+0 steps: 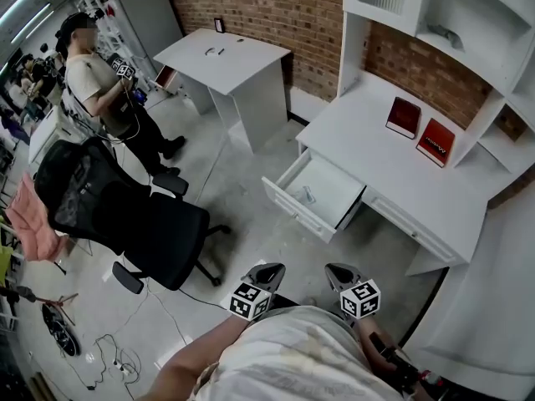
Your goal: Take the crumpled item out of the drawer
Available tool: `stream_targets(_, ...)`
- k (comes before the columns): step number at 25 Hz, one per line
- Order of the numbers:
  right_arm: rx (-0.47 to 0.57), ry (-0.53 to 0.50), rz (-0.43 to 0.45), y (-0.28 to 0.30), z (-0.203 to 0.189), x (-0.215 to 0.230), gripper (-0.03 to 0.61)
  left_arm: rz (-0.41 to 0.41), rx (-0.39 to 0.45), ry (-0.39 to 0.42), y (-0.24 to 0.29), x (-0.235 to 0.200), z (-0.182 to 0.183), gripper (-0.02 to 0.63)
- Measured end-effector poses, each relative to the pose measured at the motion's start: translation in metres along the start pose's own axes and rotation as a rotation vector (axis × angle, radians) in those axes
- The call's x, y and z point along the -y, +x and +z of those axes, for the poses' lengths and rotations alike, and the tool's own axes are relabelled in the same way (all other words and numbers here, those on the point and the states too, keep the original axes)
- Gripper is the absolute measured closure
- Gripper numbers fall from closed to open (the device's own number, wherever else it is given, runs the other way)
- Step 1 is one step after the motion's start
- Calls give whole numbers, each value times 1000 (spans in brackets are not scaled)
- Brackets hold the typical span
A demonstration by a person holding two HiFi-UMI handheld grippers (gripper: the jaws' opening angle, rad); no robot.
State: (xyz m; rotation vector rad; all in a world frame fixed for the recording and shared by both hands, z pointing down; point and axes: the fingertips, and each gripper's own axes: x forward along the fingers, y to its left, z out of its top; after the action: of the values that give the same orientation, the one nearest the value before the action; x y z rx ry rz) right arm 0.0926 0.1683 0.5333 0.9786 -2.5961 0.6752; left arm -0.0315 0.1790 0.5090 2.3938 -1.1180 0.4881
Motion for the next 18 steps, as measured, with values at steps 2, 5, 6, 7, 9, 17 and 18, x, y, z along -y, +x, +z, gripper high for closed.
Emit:
stream_targets(2,-1,-2,3,2,-1,-2,552,7,1,-2,-2,-2,-1,586)
stream_targets(5,-2,-1,2,3,-1,-2,552,7,6,-1,-2,-2,0,586)
stream_targets(6,-4,-1,1,3,-1,-1,552,8,9,-1,-2,-2,0,586)
stream_targets(7,-6,-1,0,2,-1,-1,552,10,11,-3,-2,-2,0,586)
stream_targets(9,-9,-2,-1,1,-1,1,552,14,13,-6,-1,-1,1,586)
stream_targets(17,-17,16,-13,-4,-7,5,552,31,5,-7,0,0,-2,586)
stream_targets(18,-18,18,-15,-5,-7,5,552,31,4,-6,1,0,-2,586)
